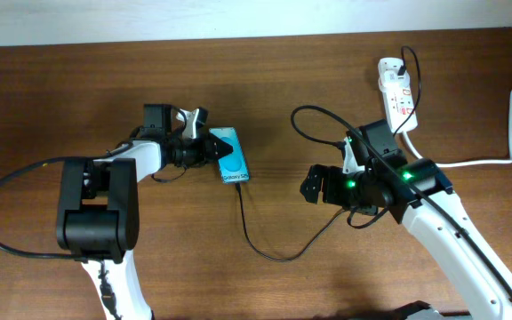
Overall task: Plug charger to phone and switch on socket
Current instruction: 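Lower the phone toward the table with the left gripper, right gripper withdrawing, then lay the phone flat on the table and open the left gripper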
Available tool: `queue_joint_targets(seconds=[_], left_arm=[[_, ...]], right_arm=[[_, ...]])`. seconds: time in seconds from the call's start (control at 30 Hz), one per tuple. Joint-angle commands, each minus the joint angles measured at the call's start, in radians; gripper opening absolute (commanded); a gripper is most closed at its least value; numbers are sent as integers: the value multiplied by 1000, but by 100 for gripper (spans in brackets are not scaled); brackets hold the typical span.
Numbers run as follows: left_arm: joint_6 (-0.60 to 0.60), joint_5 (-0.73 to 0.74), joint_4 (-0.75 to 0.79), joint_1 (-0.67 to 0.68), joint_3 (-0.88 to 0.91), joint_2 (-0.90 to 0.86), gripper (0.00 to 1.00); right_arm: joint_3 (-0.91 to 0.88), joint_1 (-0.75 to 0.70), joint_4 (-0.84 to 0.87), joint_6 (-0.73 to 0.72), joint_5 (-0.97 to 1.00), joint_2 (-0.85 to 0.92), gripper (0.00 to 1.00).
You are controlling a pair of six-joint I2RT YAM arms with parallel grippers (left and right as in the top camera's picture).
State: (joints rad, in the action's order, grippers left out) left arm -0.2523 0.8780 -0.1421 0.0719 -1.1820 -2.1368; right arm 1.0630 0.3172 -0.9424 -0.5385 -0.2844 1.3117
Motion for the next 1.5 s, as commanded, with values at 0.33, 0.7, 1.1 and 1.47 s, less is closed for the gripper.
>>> queue_joint_targets(seconds=[0.33, 0.7, 1.1, 1.47], left_arm=[[-114, -161, -115, -1, -1, -8, 39], [-196, -273, -267, -1, -85, -8, 34], [-196, -304, -164, 73, -139, -8, 52], [-196, -375, -279, 83, -139, -8, 57]], right_arm=[[5, -3, 0, 11, 13, -10, 98], [5, -3, -1, 11, 35, -10, 98], [5, -3, -2, 12, 61, -10, 98], [5, -3, -1, 12, 61, -10, 98]])
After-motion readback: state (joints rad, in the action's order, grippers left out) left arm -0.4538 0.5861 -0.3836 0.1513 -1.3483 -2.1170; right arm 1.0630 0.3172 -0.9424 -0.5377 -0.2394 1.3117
